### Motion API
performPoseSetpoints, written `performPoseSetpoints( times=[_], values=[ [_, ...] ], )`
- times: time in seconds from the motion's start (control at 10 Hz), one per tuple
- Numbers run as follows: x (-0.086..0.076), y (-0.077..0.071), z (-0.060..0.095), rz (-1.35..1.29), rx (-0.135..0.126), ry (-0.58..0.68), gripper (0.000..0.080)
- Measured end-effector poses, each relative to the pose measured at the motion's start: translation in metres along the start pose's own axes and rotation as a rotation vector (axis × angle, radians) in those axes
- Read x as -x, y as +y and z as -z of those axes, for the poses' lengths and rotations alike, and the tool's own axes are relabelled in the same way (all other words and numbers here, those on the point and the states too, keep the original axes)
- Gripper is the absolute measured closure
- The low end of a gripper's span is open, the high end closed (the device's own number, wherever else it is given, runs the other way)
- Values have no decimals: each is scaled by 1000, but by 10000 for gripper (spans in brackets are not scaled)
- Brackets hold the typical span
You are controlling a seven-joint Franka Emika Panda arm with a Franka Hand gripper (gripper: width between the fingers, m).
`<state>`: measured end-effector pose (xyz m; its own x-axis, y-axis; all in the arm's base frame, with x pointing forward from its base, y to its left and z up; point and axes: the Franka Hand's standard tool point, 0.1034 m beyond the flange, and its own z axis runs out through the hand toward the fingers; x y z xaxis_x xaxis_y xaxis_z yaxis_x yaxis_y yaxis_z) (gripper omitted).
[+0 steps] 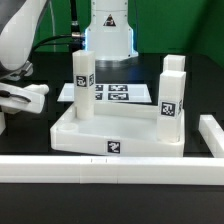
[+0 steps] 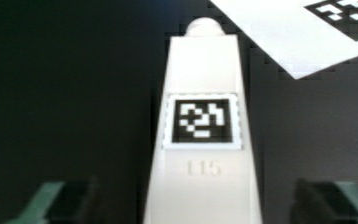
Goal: Assemble desk
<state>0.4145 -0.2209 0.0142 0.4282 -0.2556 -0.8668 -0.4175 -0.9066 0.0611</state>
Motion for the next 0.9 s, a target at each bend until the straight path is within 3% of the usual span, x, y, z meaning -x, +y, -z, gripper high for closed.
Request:
performPoseSetpoints(
  times=[0.1,0.6,0.7,0.9],
  values=[
    [0,0,0,0,0,1,514],
    [2,0,4,2,1,9,511],
    [6,-1,9,7,4,12,511],
    [34,-8,32,24,6,9,511]
  ],
)
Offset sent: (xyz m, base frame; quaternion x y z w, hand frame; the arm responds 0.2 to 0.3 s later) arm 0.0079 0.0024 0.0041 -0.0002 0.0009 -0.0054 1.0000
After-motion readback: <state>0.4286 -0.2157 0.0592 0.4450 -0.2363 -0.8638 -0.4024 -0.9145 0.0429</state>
